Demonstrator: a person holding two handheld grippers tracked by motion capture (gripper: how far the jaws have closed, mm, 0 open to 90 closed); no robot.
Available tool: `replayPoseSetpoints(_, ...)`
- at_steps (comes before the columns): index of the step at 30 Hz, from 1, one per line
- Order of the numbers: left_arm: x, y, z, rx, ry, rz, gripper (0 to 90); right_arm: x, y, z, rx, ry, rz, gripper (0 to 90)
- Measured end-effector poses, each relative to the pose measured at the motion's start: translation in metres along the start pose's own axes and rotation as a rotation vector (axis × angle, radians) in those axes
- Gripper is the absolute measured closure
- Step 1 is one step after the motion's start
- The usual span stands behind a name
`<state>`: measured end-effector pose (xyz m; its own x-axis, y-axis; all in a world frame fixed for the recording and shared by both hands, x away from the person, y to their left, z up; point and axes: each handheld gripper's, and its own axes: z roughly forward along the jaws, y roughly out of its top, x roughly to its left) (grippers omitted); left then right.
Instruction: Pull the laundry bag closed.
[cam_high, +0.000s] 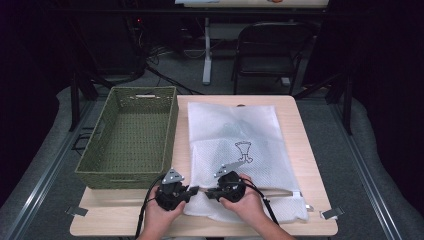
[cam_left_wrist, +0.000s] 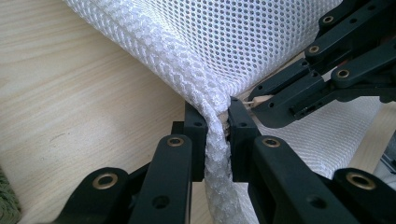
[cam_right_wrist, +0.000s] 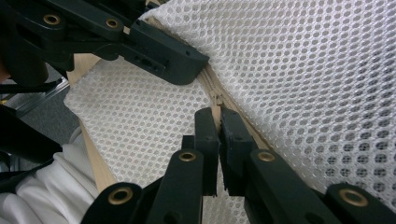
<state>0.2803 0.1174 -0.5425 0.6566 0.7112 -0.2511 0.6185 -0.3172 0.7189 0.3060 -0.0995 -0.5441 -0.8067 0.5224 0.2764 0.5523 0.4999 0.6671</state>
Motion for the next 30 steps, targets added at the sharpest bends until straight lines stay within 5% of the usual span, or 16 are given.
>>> replayPoseSetpoints(30, 0.001, 0.000, -0.002, -0.014, 0.033, 0.014, 82.7, -0.009, -0.009, -0.010, -0.009, 0.001, 0.067, 87.2)
